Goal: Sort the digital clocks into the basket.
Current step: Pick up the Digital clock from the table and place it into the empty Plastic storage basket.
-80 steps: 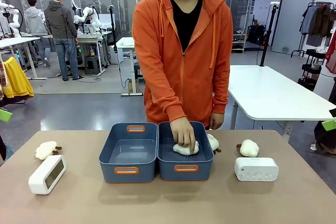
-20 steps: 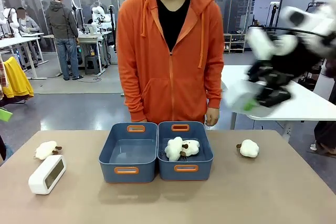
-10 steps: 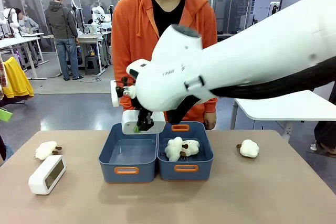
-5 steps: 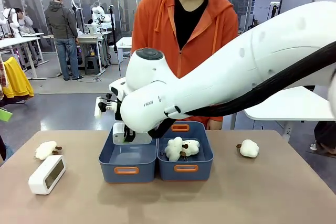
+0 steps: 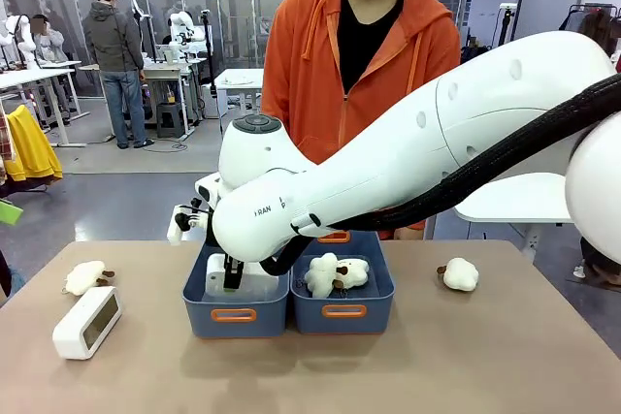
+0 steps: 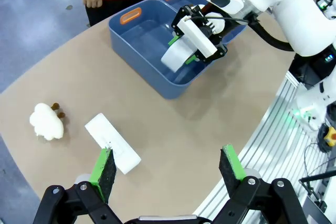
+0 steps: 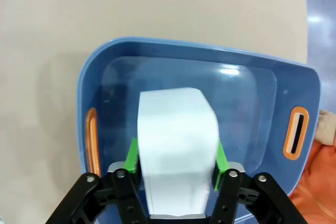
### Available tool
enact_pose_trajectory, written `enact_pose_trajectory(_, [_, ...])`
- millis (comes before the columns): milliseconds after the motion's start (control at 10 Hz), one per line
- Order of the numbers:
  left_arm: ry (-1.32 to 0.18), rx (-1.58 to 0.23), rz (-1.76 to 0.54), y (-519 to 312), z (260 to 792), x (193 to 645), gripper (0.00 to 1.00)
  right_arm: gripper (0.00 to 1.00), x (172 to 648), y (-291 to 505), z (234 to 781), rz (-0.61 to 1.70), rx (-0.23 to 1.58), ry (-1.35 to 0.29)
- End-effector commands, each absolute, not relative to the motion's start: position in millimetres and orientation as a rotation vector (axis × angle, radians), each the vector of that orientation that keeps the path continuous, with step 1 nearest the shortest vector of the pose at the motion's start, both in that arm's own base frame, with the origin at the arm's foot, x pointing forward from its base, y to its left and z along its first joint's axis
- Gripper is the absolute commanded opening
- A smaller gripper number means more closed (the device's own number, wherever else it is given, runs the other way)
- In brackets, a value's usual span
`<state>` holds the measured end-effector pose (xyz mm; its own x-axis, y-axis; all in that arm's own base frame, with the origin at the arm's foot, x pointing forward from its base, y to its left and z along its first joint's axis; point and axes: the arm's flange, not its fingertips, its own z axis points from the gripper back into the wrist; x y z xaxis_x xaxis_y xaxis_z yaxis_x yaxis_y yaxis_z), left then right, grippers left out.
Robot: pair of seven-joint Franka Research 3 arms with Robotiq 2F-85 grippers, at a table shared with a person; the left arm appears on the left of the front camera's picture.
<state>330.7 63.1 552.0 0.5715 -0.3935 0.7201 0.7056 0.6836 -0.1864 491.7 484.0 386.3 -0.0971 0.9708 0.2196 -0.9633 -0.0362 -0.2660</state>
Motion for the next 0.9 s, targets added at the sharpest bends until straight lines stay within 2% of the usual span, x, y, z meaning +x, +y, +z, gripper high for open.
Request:
enact_pose_trajectory(0, [-0.708,-0.511,-0.697,65.3,553.0,331.7,1.0,1.0,484.3,478.5,392.2,1.595,-0.056,-0.381])
enact_pose_trajectory(300, [-0.708,-0.511,-0.697,65.3,553.0,331.7,1.0,1.0,476.1,467.0,408.7,1.614,-0.038,-0.405])
enact_pose_trajectory(400, [-0.708,-0.511,-0.697,65.3,553.0,331.7,1.0,1.0,492.9,479.8,395.9,1.617,-0.036,-0.399])
enact_pose_trajectory(800, [-0.708,-0.511,-0.697,65.3,553.0,331.7,1.0,1.0,492.9,479.8,395.9,1.617,-0.036,-0.399])
